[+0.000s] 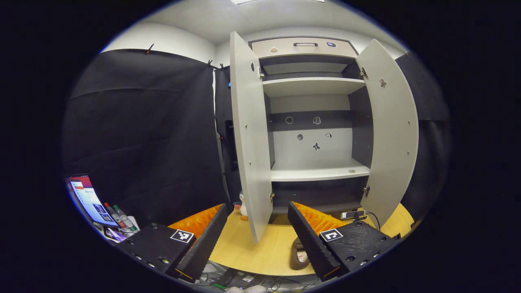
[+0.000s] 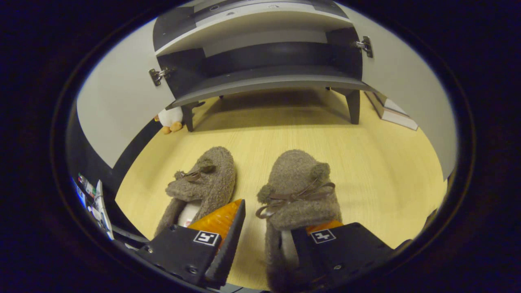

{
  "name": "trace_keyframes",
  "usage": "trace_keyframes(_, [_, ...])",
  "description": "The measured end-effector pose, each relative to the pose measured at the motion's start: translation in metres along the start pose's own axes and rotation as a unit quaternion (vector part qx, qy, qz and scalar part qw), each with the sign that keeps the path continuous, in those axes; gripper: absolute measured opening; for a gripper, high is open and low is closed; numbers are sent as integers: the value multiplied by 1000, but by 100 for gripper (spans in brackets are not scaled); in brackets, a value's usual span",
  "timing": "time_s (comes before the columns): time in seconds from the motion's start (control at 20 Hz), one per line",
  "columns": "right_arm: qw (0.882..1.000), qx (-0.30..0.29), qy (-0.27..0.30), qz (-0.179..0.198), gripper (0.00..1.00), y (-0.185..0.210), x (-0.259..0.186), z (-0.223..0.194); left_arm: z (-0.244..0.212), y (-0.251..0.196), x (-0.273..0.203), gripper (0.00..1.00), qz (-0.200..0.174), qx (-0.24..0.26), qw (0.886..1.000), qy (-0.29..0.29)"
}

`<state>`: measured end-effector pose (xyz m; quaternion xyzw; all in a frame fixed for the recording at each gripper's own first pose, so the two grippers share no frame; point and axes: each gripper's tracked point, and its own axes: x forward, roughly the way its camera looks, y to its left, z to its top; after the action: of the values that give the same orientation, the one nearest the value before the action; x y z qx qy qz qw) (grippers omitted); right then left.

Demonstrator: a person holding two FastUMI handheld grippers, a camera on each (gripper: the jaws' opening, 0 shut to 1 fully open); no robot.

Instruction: Grab one shoe with the right hand and put it into the shoe cabinet, grab the other shoe with the left hand and put it into the shoe cabinet; then close the right door with the right hand and the left door with the left hand.

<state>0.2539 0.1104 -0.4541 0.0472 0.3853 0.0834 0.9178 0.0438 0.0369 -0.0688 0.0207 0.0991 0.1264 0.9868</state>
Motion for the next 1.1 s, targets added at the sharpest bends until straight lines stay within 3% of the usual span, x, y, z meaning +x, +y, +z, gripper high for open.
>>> trace_keyframes(0.05, [1000, 6, -1, -6, 51, -5, 3, 4, 1, -3, 3, 96, -2, 0, 1000, 0])
trace_keyframes(0.1, [1000, 11, -4, -14, 53, -9, 3, 6, 1, -6, 6, 96, -4, -1, 1000, -1])
trace_keyframes(0.15, [1000, 14, -9, -8, 29, -8, 4, 9, 2, -8, 9, 96, -5, -2, 1000, -2])
trace_keyframes(0.25, [1000, 16, 2, 3, 14, -6, 0, 11, 2, -10, 8, 96, -10, -5, 1000, -5])
trace_keyframes(0.55, [998, -7, -56, 20, 11, 7, -55, 67, 9, -23, 4, 96, -32, -2, 999, -21])
trace_keyframes(0.65, [996, -15, -90, 24, 11, 15, -78, 96, 9, -28, 2, 100, -42, -1, 999, -25])
trace_keyframes(0.7, [994, -23, -105, 27, 11, 19, -90, 112, 9, -29, 1, 96, -45, 0, 999, -27])
trace_keyframes(0.85, [987, -41, -150, 32, 11, 34, -124, 160, 6, -35, -3, 100, -56, -3, 998, -27])
trace_keyframes(1.1, [977, -57, -205, 34, 11, 57, -155, 255, -1, -36, -4, 96, -57, -5, 998, -26])
